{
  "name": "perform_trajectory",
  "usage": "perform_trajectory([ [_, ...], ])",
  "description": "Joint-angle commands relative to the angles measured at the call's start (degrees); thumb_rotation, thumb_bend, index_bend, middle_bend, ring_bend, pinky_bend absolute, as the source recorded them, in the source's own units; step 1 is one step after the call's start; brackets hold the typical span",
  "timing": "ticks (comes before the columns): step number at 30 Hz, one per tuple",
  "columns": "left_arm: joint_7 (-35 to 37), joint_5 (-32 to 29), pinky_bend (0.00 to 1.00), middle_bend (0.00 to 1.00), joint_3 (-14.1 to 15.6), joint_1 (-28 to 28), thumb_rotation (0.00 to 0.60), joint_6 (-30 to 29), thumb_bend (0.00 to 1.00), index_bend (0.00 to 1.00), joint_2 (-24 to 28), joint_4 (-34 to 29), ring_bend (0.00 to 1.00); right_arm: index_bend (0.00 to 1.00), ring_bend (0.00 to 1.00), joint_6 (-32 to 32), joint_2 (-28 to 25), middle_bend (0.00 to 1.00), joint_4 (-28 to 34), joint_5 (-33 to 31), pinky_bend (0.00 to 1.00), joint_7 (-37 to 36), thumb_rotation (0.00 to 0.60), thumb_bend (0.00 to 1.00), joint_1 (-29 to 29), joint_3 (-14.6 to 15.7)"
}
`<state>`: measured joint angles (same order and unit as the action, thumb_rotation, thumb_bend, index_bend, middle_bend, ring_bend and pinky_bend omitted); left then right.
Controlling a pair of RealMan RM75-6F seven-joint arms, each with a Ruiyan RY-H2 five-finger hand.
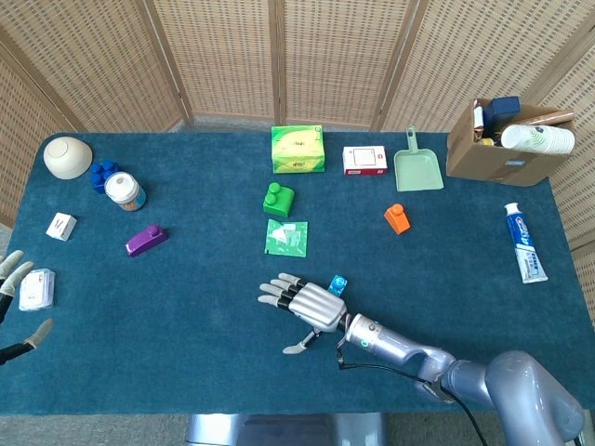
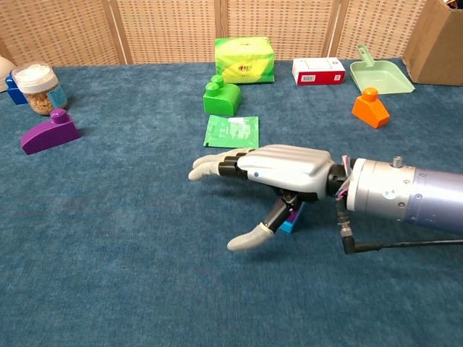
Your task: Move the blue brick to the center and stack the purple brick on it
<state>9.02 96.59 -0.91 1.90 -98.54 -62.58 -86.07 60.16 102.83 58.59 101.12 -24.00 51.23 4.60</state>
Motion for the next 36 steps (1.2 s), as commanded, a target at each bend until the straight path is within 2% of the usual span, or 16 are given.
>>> perform_trajectory([
  [1,0.0,0.0,0.00,0.00,0.0,0.0,0.556,0.0,0.32,0.09,0.0,0.1,0.00,0.07,0.00,0.1,0.2,0.01,-0.1,0.0,0.00,0.0,0.233,0.00,0.0,0.0],
  [20,1.6,0.2,0.00,0.00,-0.4,1.1,0.545,1.1,0.32,0.09,-0.9,1.3,0.00,0.07,0.00,-0.2,-3.9,0.01,6.9,-1.2,0.00,7.0,0.232,0.00,0.4,-1.3],
  [36,3.2,-0.5,0.00,0.00,-0.2,0.8,0.557,0.9,0.32,0.09,-1.4,2.7,0.00,0.06,0.00,-1.0,-2.1,0.01,8.1,-1.9,0.00,10.9,0.233,0.00,-0.8,-1.0],
])
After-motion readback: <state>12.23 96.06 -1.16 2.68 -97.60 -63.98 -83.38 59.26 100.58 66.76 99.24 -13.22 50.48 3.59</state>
